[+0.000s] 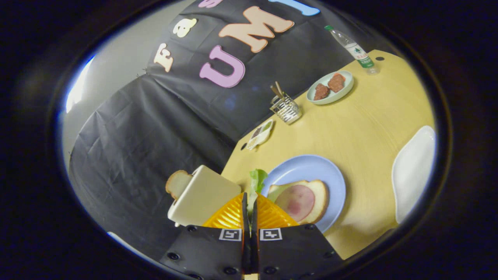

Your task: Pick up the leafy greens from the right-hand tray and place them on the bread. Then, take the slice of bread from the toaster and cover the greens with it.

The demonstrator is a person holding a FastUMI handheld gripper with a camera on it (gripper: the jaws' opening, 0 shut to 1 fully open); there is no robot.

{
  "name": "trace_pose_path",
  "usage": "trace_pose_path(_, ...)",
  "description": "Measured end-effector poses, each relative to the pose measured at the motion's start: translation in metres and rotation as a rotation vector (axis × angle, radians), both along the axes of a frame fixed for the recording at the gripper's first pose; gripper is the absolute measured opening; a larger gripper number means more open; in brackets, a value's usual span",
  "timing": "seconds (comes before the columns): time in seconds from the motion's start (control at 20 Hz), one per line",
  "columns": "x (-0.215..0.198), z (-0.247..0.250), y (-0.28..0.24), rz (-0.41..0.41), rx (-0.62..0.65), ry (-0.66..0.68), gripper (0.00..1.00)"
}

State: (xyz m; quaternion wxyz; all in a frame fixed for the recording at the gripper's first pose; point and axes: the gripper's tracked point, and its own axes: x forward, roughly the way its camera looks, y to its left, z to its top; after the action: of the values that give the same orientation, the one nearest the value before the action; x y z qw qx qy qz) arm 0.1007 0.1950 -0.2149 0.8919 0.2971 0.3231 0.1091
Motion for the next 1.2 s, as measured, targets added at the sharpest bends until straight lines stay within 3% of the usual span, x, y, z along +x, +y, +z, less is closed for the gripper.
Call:
trace_pose_path(0.15,0.008,-0.018,-0.032,-0.051,-0.174,0.006,0.03)
trace_pose_path(0.55,0.003,-0.043,-0.042,-0.010,-0.328,0.052,0.06)
trace_pose_path(0.7,-0.003,-0.042,-0.042,0.012,-0.368,0.045,0.12)
trace_pose_path(0.85,-0.006,-0.030,-0.044,0.018,-0.412,-0.003,0.37)
trace_pose_path(1.2,-0.003,0.035,-0.065,-0.048,-0.519,-0.212,0.82)
